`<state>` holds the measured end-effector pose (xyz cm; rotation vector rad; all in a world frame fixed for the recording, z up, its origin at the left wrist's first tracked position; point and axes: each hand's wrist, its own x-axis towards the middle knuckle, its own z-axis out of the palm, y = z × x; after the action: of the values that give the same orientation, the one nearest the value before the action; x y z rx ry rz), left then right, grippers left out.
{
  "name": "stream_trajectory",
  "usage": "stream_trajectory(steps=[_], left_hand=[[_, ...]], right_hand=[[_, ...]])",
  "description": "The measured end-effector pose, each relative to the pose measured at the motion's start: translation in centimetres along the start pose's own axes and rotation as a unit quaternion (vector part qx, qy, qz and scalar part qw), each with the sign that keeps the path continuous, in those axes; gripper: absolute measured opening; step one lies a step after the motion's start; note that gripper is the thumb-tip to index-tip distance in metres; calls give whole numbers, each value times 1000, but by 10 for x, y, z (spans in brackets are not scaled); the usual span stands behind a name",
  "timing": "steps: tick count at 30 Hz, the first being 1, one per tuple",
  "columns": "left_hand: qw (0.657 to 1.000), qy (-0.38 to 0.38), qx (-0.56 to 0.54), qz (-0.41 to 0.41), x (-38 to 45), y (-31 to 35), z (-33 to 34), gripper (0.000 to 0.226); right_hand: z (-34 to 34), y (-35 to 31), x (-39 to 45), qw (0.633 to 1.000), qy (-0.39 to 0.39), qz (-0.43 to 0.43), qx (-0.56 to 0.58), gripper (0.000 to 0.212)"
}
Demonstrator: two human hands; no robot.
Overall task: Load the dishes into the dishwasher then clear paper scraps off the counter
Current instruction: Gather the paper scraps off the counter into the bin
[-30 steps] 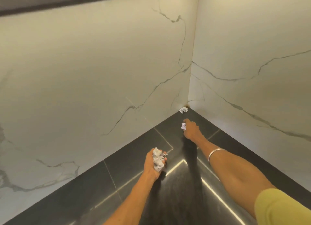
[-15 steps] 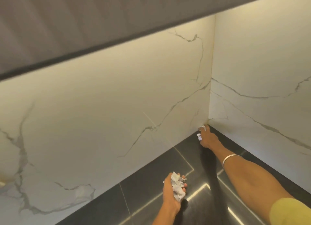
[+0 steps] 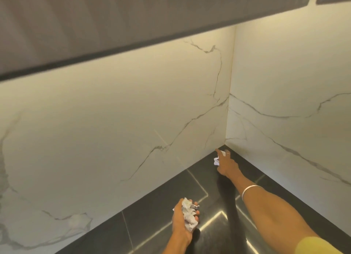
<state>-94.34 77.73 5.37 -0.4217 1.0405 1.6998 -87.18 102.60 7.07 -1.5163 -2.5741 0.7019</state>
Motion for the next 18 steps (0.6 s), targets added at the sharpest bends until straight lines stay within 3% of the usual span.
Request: stream_trajectory(steps=[5, 11, 18], left_hand=[[1000, -7, 30, 0, -1, 1, 1, 27], [999, -8, 33, 8, -2, 2, 2, 27], [999, -13, 39, 11, -6, 3, 2, 26]], right_hand=[[1, -5, -3, 999, -13, 6, -38, 49], [18, 3, -28, 999, -3, 31, -44, 52], [32, -5, -83, 994, 7, -12, -111, 54]])
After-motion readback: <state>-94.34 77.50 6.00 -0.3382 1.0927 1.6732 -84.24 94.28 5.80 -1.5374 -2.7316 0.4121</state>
